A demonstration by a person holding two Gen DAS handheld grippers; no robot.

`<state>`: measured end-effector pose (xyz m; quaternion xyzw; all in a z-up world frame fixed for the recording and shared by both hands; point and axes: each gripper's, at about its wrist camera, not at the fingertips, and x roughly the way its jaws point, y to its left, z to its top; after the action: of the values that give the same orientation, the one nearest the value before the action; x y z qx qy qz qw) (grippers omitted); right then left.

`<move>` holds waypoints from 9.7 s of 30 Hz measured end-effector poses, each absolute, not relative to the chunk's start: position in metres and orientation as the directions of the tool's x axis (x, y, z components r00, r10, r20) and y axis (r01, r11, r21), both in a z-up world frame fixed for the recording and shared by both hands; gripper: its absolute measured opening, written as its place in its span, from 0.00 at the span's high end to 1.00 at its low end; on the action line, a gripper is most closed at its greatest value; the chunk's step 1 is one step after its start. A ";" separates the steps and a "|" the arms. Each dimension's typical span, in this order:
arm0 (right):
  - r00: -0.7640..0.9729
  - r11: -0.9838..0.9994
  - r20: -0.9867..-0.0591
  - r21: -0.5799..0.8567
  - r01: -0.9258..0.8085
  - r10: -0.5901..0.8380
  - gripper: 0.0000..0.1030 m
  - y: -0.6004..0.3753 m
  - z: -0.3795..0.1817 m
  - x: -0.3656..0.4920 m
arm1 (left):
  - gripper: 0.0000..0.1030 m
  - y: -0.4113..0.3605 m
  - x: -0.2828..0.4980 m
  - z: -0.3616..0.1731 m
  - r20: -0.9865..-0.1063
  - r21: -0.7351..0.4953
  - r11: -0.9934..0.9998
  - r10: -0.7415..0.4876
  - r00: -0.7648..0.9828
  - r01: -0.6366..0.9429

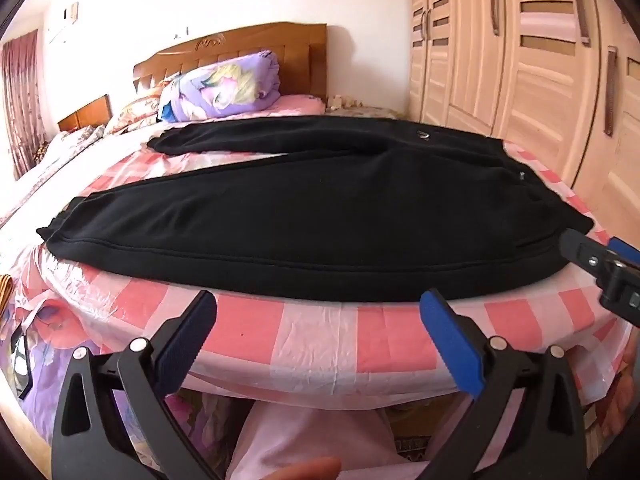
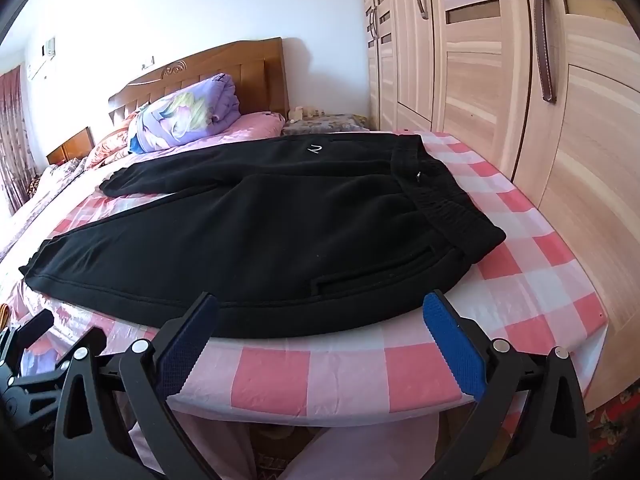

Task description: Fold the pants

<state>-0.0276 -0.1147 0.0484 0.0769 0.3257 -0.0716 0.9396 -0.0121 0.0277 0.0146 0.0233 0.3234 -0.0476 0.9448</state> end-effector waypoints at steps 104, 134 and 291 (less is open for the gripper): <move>0.528 0.965 -0.824 0.083 -0.250 0.208 0.04 -0.193 0.049 0.385 | 0.01 0.028 0.340 0.065 -0.728 0.060 0.957 -0.154 0.669 0.285; 0.719 0.796 -0.658 -0.302 -0.524 0.223 0.91 -0.056 0.054 0.253 | 0.01 0.049 0.464 0.013 -0.672 -0.622 0.778 -0.591 0.445 0.094; 0.742 0.642 -0.497 0.758 0.118 0.450 0.79 -0.177 -0.028 0.021 | 0.05 0.050 0.065 -0.015 -0.655 -0.098 0.933 -0.323 0.683 0.347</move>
<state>0.0207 -0.1773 -0.0284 0.4113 0.3455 0.0992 0.8376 0.0654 0.0500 -0.0147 0.0170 0.3534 -0.1826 0.9173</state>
